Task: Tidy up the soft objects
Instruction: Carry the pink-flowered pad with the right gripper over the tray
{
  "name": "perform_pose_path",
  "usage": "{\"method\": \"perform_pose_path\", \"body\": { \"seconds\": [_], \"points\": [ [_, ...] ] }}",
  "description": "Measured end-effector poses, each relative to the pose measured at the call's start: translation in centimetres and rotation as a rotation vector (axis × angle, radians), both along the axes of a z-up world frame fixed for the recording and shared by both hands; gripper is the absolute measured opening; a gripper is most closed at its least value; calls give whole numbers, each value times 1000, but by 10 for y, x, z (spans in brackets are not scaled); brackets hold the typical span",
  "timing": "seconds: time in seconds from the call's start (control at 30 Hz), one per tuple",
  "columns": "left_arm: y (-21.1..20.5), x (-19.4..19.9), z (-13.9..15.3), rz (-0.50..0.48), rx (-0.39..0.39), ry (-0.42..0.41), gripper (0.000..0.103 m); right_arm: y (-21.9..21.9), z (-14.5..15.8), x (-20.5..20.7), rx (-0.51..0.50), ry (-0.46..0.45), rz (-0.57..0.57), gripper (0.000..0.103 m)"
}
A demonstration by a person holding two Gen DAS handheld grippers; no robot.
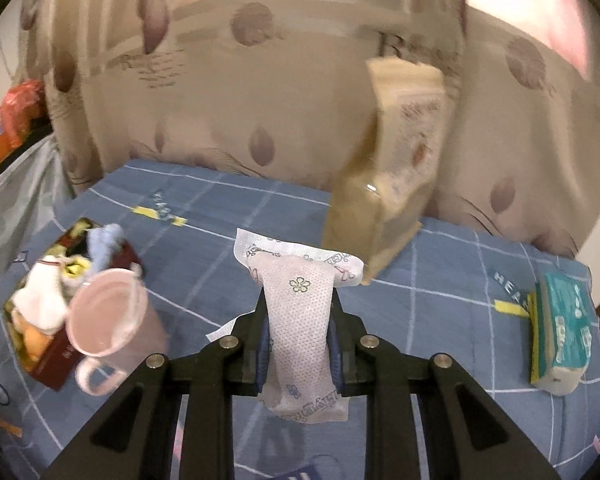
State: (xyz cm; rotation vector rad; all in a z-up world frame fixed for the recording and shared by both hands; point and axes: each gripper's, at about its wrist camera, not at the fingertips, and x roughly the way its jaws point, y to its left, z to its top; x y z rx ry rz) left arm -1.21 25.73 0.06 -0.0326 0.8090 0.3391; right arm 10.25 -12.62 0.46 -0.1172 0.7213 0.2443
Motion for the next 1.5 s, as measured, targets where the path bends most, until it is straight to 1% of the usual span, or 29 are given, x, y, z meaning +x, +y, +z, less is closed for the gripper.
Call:
{"method": "perform_pose_path", "body": {
  "seconds": [0.27,0.53,0.9,1.23,1.5],
  "points": [
    [4,-1,0,9,-9,-2,59,58,21,-12,7,-23,122,22],
    [4,-1,1,8,-10,-1,59,117,28,-18,14,-20,236,22],
    [7,-2,-1,18,-13,-2,59,189,18,-20,16,24,359,22],
    [13,-3,-1,26,-22,0,59,234,4,-10,-2,71,405,22],
    [20,-5,0,41,-37,-4,59,262,-1,-1,-13,87,426,22]
  ]
}}
